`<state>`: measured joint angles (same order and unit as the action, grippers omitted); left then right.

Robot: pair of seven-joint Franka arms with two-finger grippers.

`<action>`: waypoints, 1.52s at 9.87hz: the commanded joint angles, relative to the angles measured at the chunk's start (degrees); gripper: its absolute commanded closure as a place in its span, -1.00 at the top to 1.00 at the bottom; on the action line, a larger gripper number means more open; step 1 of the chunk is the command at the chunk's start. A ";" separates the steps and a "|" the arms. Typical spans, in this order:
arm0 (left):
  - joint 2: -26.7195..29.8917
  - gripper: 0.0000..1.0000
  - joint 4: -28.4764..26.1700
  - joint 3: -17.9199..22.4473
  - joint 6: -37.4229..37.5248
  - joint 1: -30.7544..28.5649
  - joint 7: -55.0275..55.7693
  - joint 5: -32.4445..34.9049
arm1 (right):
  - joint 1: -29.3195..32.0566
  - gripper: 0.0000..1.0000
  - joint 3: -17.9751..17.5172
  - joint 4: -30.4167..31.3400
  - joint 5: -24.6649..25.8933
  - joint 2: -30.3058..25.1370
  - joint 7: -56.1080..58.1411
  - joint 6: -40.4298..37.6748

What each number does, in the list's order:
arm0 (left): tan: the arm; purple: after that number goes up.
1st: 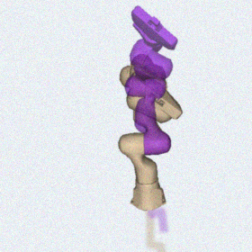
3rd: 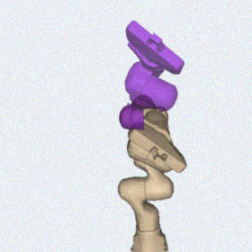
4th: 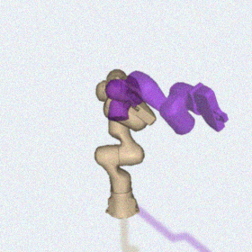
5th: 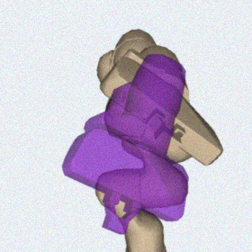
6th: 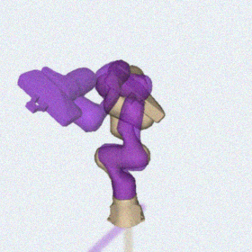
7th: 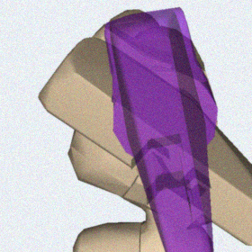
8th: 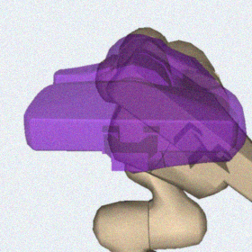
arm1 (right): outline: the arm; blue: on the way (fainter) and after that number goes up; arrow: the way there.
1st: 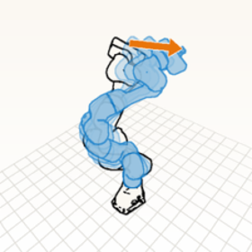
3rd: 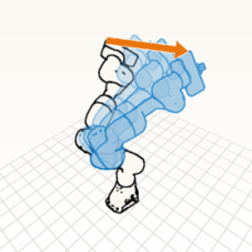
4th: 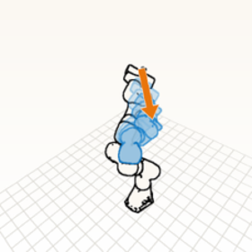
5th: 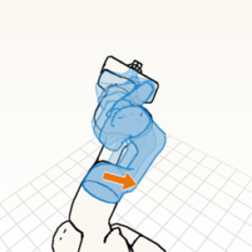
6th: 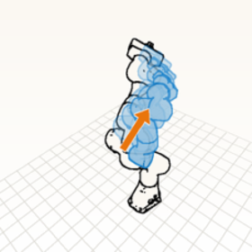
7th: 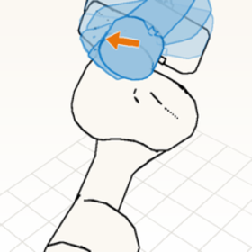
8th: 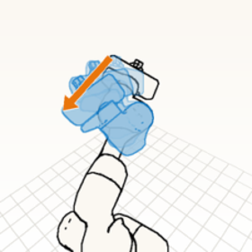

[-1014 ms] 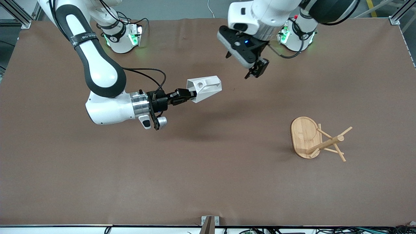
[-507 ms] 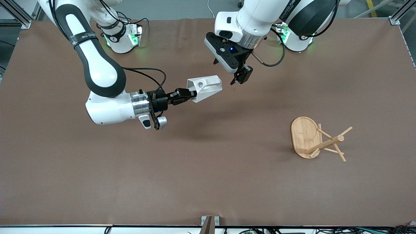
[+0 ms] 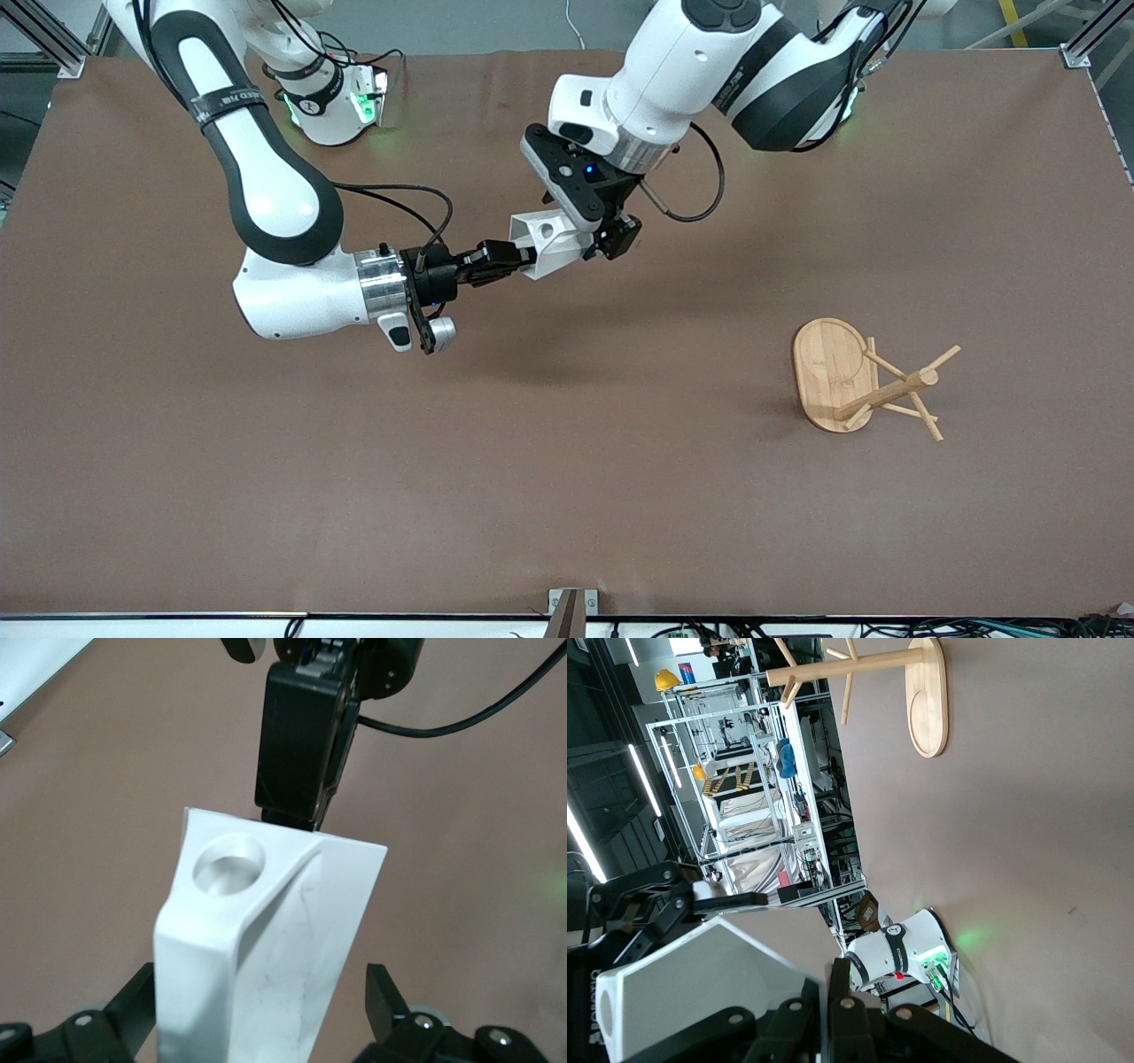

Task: Hang cup on rack
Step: 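Grasp the cup with the left gripper from the right gripper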

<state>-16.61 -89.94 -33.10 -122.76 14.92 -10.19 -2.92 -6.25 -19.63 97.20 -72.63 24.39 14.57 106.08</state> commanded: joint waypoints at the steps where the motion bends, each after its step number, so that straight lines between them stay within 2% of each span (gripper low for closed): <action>1: -2.89 1.00 -0.58 -0.12 -2.90 0.63 -0.71 2.56 | 0.27 -0.99 -0.41 0.98 -1.55 -1.36 0.81 0.18; 2: -3.77 0.91 -0.50 -0.12 -3.27 0.64 -0.71 2.65 | 0.27 -0.99 -0.50 0.97 -1.55 -1.36 0.81 0.18; 3: -3.96 0.51 -0.50 -0.12 -3.54 0.64 -0.63 2.57 | 0.27 -0.99 -0.58 0.97 -1.64 -1.36 0.81 0.26; 6: -4.13 -0.84 -1.02 -0.12 -3.45 1.33 0.25 2.48 | 0.36 -0.99 -0.67 0.97 -1.64 -1.36 0.81 0.26; 7: -4.57 -0.97 -1.02 -0.12 -3.45 1.43 0.34 2.48 | 0.36 -0.99 -0.67 0.97 -1.64 -1.36 0.81 0.26; 9: -4.49 -0.99 -0.94 -0.12 -3.19 1.16 -0.01 2.48 | 0.36 -0.97 -0.58 0.97 -1.55 -1.45 0.55 0.18; 10: -4.49 -0.99 -0.94 -0.12 -3.19 0.99 -0.10 2.48 | 0.62 -0.72 -0.58 0.80 -1.55 -1.37 -0.06 -0.08; 11: -4.49 -0.99 -0.94 -0.12 -3.19 0.73 -0.18 2.48 | 0.80 0.98 -0.50 0.80 -1.46 -1.45 0.89 -0.52; 13: -4.40 -0.99 -0.94 -0.12 -3.01 0.55 -0.01 2.48 | 3.16 1.00 -0.32 1.06 -0.24 -2.15 0.29 -0.61; 15: -4.40 -0.99 -0.41 0.22 -3.10 0.11 -0.79 2.39 | 6.23 1.00 0.29 0.63 6.76 -2.59 -2.07 -0.35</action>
<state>-19.66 -90.12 -33.05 -125.25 15.19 -10.36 -1.51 -2.79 -19.04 97.20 -69.24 23.35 14.67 106.47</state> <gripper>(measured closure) 0.198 0.392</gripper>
